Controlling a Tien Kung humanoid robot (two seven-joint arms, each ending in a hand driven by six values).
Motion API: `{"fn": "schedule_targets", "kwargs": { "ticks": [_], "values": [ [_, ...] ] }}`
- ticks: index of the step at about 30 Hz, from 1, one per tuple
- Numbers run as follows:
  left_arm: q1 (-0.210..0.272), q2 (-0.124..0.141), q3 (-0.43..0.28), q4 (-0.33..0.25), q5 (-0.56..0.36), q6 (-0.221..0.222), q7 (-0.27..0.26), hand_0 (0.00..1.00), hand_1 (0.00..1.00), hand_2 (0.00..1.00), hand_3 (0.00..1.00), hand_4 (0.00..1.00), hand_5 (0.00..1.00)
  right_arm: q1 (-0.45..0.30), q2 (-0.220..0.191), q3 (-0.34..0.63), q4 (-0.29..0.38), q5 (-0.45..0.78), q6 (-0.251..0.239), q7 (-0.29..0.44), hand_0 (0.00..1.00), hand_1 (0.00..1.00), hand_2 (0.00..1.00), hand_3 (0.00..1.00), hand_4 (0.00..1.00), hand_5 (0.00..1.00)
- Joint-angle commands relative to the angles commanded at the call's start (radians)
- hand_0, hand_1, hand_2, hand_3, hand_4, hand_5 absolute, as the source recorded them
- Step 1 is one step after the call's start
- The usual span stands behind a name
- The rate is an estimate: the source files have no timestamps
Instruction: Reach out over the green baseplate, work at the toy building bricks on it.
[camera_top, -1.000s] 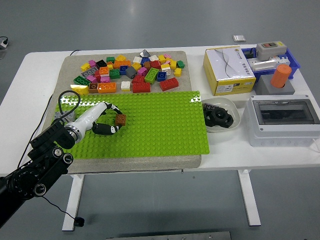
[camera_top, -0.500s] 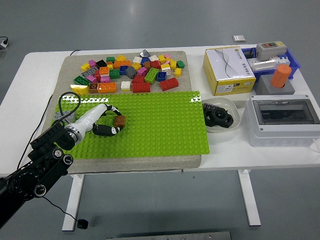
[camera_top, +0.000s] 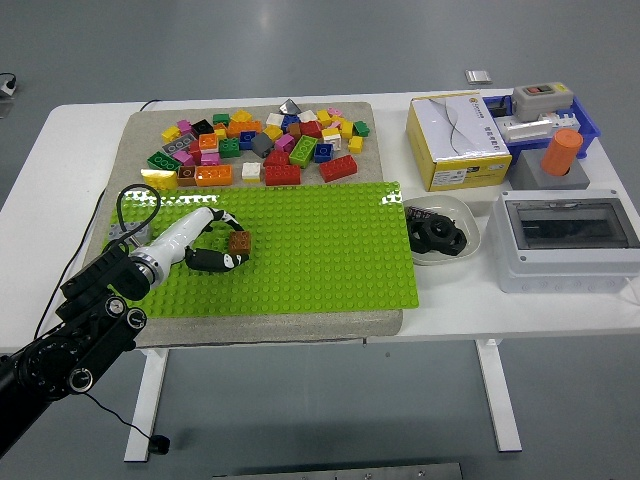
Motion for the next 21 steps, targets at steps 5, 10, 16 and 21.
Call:
{"fn": "schedule_targets", "kwargs": {
  "ticks": [5, 10, 16, 21],
  "values": [
    [-0.001, -0.001, 0.001, 0.001, -0.002, 0.000, -0.002, 0.848, 0.935, 0.894, 0.602, 0.846, 0.282, 0.002, 0.000, 0.001, 0.000, -0.001, 0.001, 0.000, 0.685, 0.569, 0.721, 0.709, 0.746, 0.819],
    [-0.002, -0.002, 0.000, 0.001, -0.003, 0.002, -0.005, 0.848, 0.936, 0.896, 0.612, 0.847, 0.283, 0.002, 0.000, 0.001, 0.000, 0.000, 0.001, 0.000, 0.685, 0.569, 0.722, 0.711, 0.746, 0.817],
    [-0.001, -0.003, -0.001, 0.002, -0.005, 0.005, -0.008, 0.846, 0.936, 0.897, 0.622, 0.852, 0.284, 0.003, 0.000, 0.001, 0.000, 0.000, 0.001, 0.000, 0.685, 0.568, 0.718, 0.710, 0.746, 0.816],
    [-0.002, -0.004, -0.002, 0.001, -0.006, 0.006, -0.012, 0.842, 0.936, 0.897, 0.630, 0.865, 0.300, 0.003, 0.000, 0.002, 0.000, -0.002, 0.002, -0.001, 0.685, 0.567, 0.719, 0.709, 0.747, 0.816]
  ]
}}
